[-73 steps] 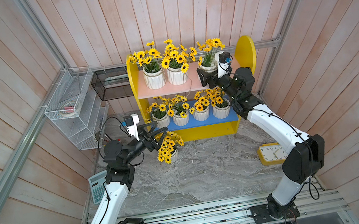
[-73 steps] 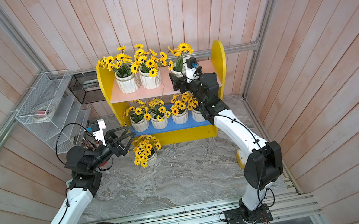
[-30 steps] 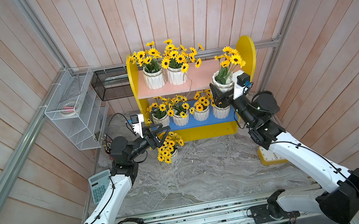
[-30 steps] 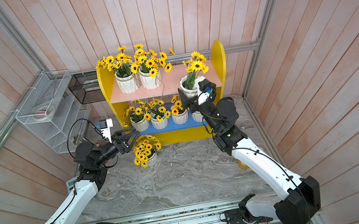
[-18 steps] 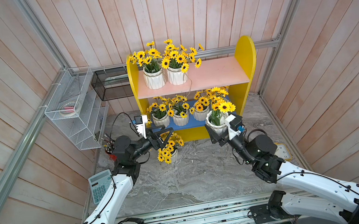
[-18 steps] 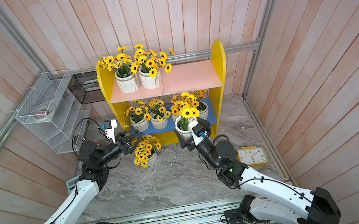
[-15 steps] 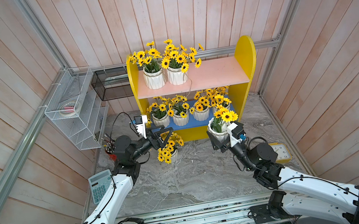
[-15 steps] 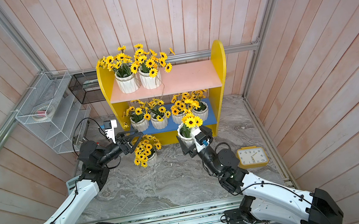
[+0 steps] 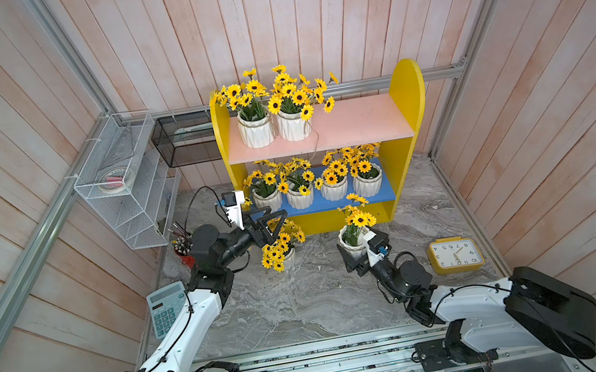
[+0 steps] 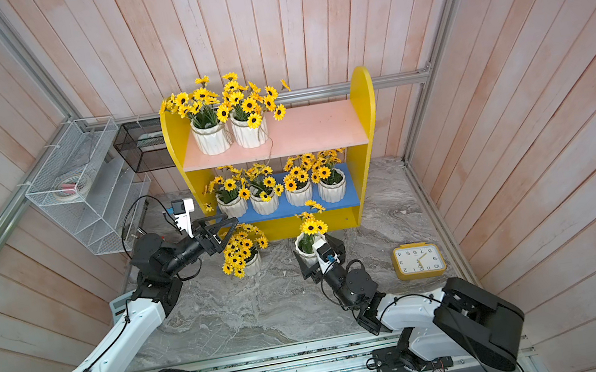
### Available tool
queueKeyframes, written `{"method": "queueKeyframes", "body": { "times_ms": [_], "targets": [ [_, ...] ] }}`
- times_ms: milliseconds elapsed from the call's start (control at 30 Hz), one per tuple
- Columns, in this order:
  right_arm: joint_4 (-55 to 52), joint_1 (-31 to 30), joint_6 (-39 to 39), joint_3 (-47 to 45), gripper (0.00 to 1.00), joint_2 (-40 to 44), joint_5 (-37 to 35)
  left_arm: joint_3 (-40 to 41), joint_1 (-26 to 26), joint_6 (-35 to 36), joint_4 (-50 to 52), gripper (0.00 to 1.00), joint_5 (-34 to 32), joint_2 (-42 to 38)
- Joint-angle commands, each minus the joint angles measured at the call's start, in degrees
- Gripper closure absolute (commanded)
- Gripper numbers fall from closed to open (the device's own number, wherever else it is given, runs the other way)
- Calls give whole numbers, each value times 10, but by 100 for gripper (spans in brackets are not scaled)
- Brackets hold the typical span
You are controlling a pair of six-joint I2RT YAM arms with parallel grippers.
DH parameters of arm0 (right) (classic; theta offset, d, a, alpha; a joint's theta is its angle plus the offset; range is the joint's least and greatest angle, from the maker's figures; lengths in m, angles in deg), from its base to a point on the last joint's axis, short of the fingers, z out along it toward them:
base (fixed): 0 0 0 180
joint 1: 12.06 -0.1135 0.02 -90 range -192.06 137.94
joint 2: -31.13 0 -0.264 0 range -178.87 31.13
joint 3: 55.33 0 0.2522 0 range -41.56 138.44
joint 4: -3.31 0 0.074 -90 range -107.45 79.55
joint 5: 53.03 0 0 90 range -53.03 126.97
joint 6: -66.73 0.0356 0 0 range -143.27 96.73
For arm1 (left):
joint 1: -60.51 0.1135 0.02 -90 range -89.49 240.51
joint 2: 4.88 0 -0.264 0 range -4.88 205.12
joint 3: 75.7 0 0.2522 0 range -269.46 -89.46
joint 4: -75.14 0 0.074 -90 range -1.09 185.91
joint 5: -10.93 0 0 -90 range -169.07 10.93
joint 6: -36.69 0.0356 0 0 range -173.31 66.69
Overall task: Take the sunflower pots off the shelves
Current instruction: Place the sunflower pot at the center of the board.
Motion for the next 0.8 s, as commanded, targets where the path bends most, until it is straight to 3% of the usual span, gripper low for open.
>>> {"method": "queueKeyframes", "body": {
  "times_ms": [0,100,500,767],
  "targets": [
    [214,-9,14,14,100,-76,-17,3,-2,18,10,0,-12,-14],
    [270,-15,-6,36,100,-151,-31,3,-2,23,14,0,-14,-20],
    [272,-16,57,131,100,-323,-31,2,-1,27,17,0,-13,-26],
    [272,-18,69,170,100,-388,-54,0,-2,29,21,0,-10,-26]
  ]
}}
